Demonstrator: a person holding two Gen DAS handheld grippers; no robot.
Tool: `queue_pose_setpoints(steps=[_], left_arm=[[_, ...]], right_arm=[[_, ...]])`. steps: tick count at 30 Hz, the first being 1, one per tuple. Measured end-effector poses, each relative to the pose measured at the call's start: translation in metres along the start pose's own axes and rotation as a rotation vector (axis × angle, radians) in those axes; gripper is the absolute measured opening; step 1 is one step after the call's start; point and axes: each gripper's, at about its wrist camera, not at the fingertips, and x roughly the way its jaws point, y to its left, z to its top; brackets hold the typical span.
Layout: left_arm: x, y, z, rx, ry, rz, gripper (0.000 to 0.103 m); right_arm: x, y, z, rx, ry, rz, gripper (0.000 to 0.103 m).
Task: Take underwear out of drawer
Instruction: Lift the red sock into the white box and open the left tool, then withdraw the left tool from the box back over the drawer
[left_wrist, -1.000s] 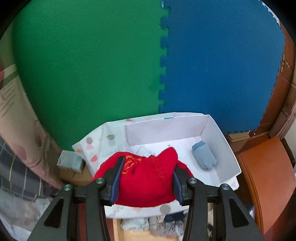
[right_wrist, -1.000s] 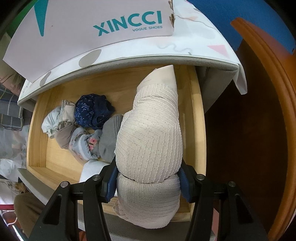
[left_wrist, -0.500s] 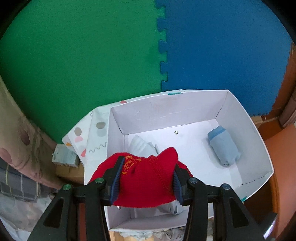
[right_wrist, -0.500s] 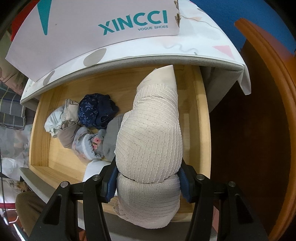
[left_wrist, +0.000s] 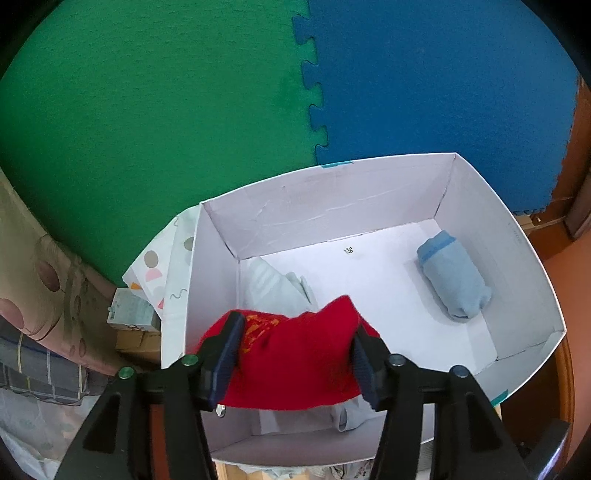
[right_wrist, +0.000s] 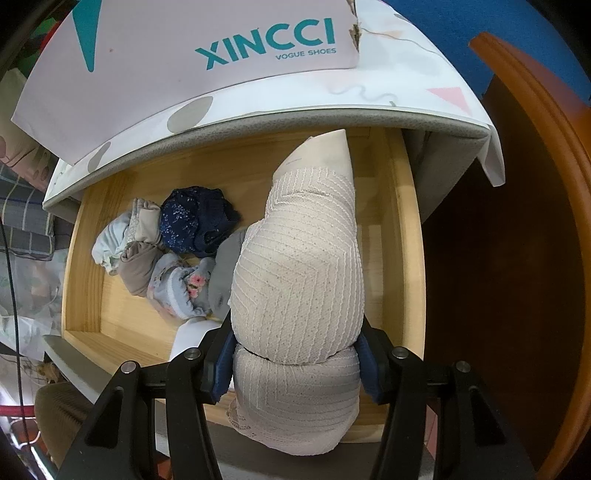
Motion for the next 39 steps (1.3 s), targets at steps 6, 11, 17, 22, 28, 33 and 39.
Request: queue_pose_setpoints(steps=[6,11,17,22,28,33,39], left_arm=[[0.000,-0.002,-0.001,0.007,0.021,0.012,0.058],[-0.008,0.000,-0.006,0.013,0.021,0.004,0.058],[-0.024,0.004,-0.012,0.023,0.009,0.002,0.058],[-0.044,0.009,-0.022,0.033,-0.020,0.005,0.058],[-0.065,0.022,-0.042,0.022,-0.042,0.005,0.058],[-0.079,0.039,-0.074,-0.027,-0.060,0.001,0.058],[-0.075,0.053,-0.129,-0.092,-0.053,0.024,0.058]], right_arm=[[0.000,0.000,0.000,-0.003,-0.001,-0.004,0.053],[0.000,0.000,0.000,-0.002,0.000,-0.004,0.053],[0.001,0.001,0.000,-0.008,-0.004,-0.016,0.053],[0.002,0.003,0.000,-0.010,-0.006,-0.029,0.053],[0.003,0.006,0.000,-0.019,-0.010,-0.053,0.053],[0.002,0.008,-0.001,-0.021,-0.016,-0.065,0.053],[0.002,0.010,-0.001,-0.027,-0.022,-0.077,0.053]])
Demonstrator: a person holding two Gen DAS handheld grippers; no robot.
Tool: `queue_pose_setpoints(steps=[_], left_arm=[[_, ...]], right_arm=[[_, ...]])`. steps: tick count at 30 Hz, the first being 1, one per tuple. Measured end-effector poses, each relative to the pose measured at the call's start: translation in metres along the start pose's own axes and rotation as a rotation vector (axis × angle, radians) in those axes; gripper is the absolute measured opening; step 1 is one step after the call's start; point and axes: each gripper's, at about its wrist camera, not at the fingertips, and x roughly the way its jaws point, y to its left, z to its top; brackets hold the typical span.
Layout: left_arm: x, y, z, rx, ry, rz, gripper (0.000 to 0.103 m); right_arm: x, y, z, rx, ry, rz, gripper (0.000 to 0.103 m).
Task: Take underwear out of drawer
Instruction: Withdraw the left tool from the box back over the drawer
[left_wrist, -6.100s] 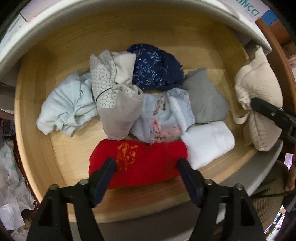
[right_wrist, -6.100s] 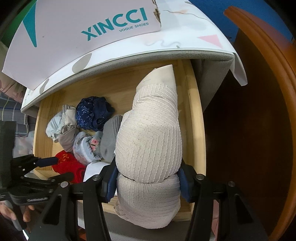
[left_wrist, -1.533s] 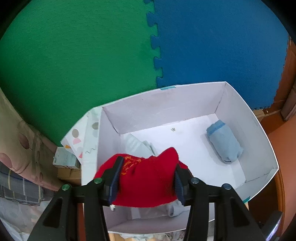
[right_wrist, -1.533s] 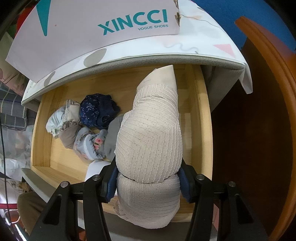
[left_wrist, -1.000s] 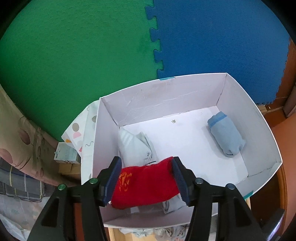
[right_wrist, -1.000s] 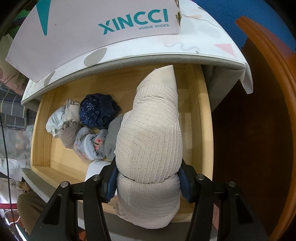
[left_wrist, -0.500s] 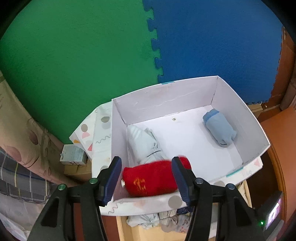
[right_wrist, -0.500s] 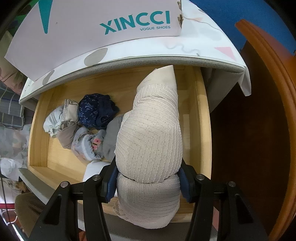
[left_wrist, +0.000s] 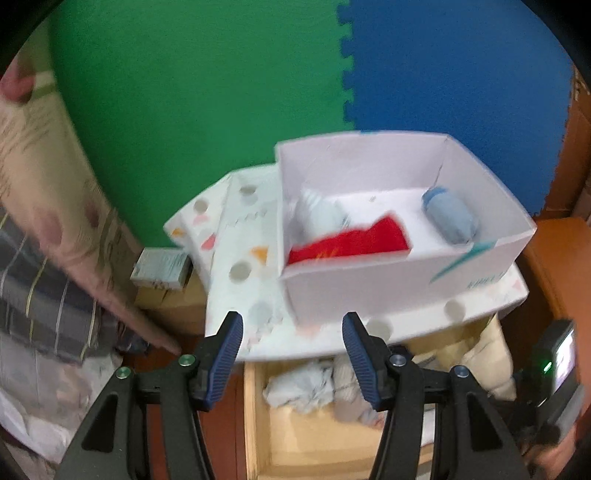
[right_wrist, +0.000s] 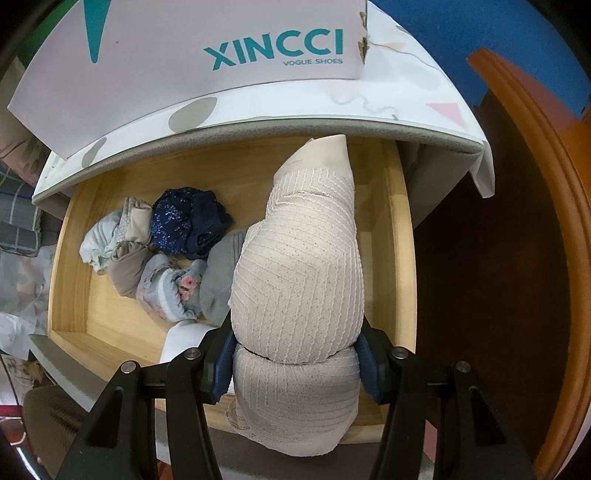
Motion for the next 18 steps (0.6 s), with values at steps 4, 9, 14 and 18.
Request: queue_pose_setpoints(steps=[4,9,14,18], left_arm=[[0.017,0.011,-0.045,-0.059,0.033,0.032,0.058],[0.041,0.015,-0.086,-0.089,0.086,0.073,0.058],[0.053,0.010,-0.114,-0.073,0.108,0.099,0.058],[0.060,0.010,-0.122,-0.083,0.136,0.091,0.058]], right_arm=[[-0.004,0.002,-0.001,-0.005,-0.023,-0.011,0.052],[-0.009,0.000,-0.001,-0.004,-0.041,-0.006,0.052],[-0.016,-0.001,-0.002,-0.007,-0.069,0.019,0.052],[-0.023,-0.003,-0.002,-0.006,-0.088,0.041,0.052]])
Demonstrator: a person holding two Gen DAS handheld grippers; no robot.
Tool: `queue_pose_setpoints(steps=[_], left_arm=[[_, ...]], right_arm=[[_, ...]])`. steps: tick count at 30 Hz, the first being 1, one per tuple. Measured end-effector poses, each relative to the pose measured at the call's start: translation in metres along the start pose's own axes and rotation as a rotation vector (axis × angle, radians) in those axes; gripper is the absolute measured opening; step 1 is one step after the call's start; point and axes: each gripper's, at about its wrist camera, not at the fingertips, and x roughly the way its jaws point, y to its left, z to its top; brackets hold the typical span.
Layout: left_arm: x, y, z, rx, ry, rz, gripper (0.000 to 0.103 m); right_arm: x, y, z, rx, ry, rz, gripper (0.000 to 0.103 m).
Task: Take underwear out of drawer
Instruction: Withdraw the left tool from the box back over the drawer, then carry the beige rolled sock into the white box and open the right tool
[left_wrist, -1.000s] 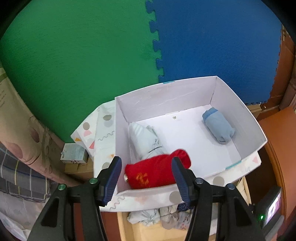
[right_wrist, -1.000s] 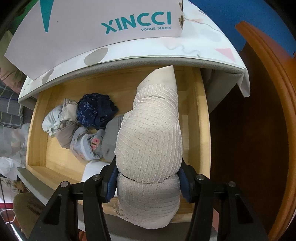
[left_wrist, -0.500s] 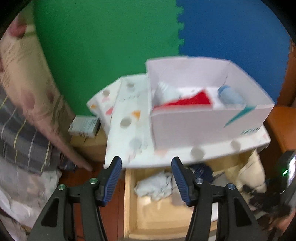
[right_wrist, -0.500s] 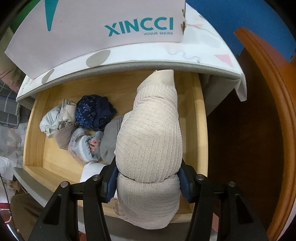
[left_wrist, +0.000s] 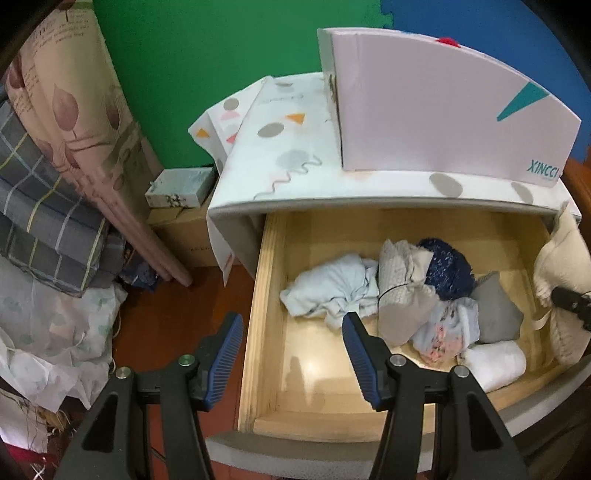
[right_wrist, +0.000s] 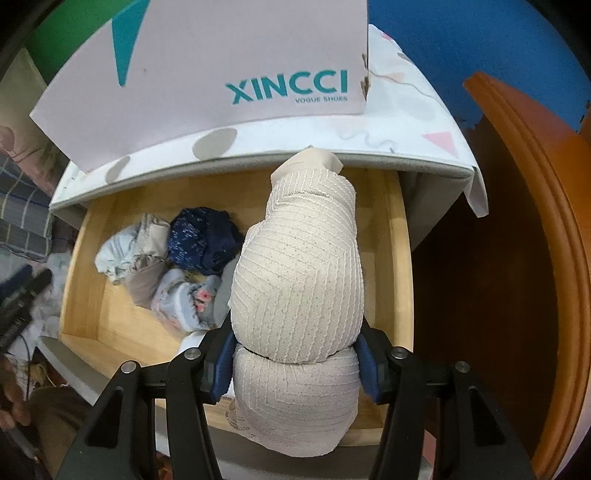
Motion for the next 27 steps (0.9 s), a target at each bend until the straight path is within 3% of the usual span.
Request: queue_pose_setpoints(steps=[7,16,27], left_arm=[[0.004,0.012,-0.003,-0.061,0.015,-0.023,0.058],[0.005,0.020,-0.005,-0.091,0.017,-0.031,0.058],[0.003,0.018,-0.005,-0.074,0.003,-0.021,0.058]], right_arm=[[-0.029,0.006,0.004,-0.020,-0.027,0.030,0.052],[-0.097,0.012,0.019,-0.053,-0.121,0.052,0.052],[-0.172,0.039,0.099,-0.111,-0.288,0.016,0.052]])
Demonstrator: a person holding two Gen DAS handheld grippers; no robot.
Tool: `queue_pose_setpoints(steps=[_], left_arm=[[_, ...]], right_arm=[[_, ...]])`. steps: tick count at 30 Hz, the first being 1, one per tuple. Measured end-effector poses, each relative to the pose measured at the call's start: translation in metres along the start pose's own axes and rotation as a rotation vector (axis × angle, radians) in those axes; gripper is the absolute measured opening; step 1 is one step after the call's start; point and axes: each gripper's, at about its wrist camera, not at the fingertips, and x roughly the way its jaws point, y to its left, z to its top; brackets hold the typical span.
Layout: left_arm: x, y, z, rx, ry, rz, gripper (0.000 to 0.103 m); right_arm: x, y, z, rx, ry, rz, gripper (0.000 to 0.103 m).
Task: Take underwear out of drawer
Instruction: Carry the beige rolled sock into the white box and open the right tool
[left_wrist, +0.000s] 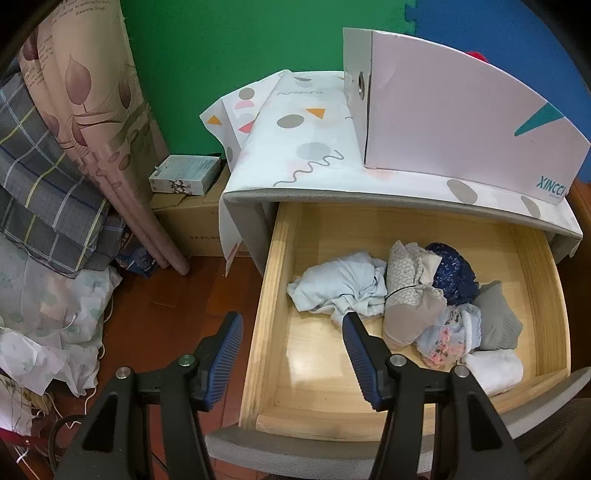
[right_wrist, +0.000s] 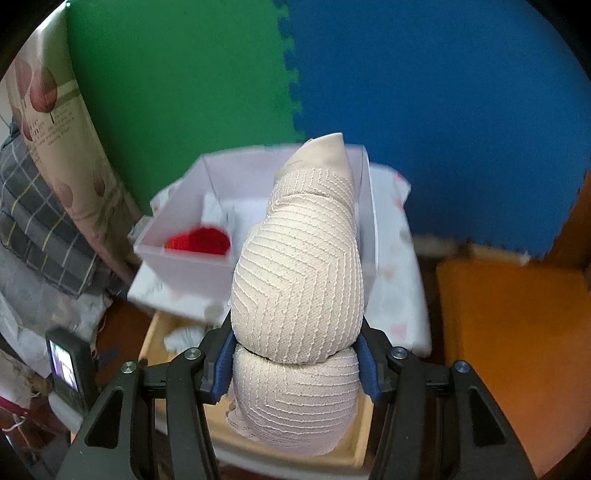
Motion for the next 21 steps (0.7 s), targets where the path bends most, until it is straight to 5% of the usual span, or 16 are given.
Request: queue_pose_setpoints(steps=[9,21], left_arm=[[0.001,0.001,0.002,-0.007,0.009,-0.009,0.058],[0.003,0.002,0.002,-0.010,0.017,-0.024,0.058]], right_arm=[[0.019,0.018,0.069,-0.053,-0.033,-0.062,0.052],[0.101,0.028,0.098,-0.058,0.050,-0.102,0.052]])
